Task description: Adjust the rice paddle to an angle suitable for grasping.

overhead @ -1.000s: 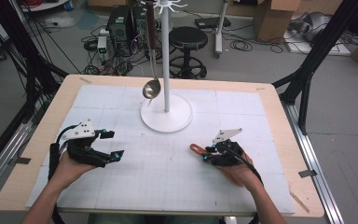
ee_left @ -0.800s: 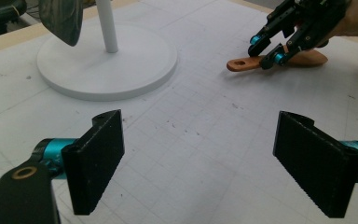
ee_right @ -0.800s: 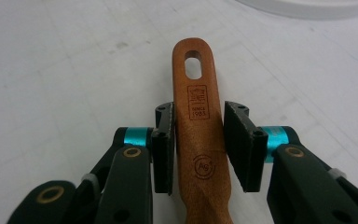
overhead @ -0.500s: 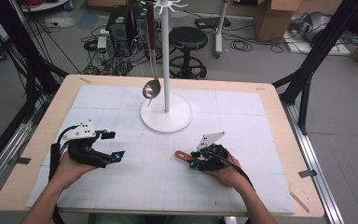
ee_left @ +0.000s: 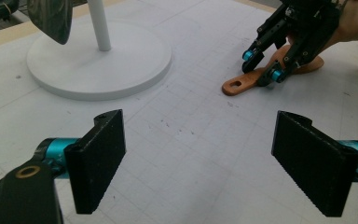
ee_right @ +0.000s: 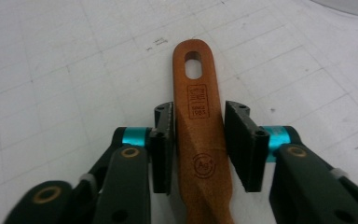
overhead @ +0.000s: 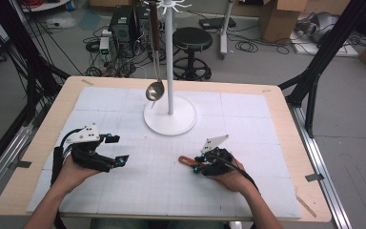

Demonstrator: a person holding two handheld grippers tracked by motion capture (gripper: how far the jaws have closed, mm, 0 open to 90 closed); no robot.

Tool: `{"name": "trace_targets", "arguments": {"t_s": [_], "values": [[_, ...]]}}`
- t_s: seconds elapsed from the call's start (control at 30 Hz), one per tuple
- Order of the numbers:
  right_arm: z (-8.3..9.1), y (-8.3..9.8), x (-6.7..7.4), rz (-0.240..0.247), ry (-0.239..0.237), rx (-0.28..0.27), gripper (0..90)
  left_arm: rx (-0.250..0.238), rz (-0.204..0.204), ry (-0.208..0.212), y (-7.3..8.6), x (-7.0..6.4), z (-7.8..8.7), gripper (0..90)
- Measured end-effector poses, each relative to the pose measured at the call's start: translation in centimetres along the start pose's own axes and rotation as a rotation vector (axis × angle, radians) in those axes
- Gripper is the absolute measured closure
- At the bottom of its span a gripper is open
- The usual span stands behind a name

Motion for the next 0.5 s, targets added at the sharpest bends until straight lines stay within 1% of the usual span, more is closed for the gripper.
{"name": "trace_targets", "arguments": {"t_s": [0.03,0.07,0.13,0.2,0.33,0.47,0.5], "values": [[0.0,0.0,0.1,0.006,0.005,0.004,65.0,0.002,-0.002,0.001,0.0,0.0,0.0,18.9],[0.0,-0.1,0.2,0.031,0.017,0.005,65.1,0.002,-0.003,0.002,0.0,-0.1,-0.1,18.9],[0.1,-0.1,0.2,0.047,0.033,0.003,65.1,0.004,-0.003,0.005,0.0,-0.2,-0.1,19.1],[0.2,-0.3,0.4,0.039,0.035,-0.007,65.1,0.005,-0.002,0.006,0.0,-0.2,-0.2,19.3],[0.8,-1.2,0.9,0.038,0.012,-0.075,65.1,0.014,-0.006,0.020,0.1,-0.4,-0.5,19.7],[1.3,-2.1,1.9,0.063,-0.007,-0.122,65.1,0.018,-0.010,0.034,0.0,-0.7,-0.8,20.4],[1.3,-2.4,2.3,0.069,-0.015,-0.133,65.1,0.015,-0.005,0.038,0.0,-0.9,-0.9,20.7]]}}
Point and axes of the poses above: each handheld gripper's, and its own axes: z roughly backward along the jaws, y roughly out of its underside, x roughly to its left, the point moved 9 cm from there along -z, roughly forward along the jaws, and after that the axes turned 7 degrees about -z, right-handed, at the moved point
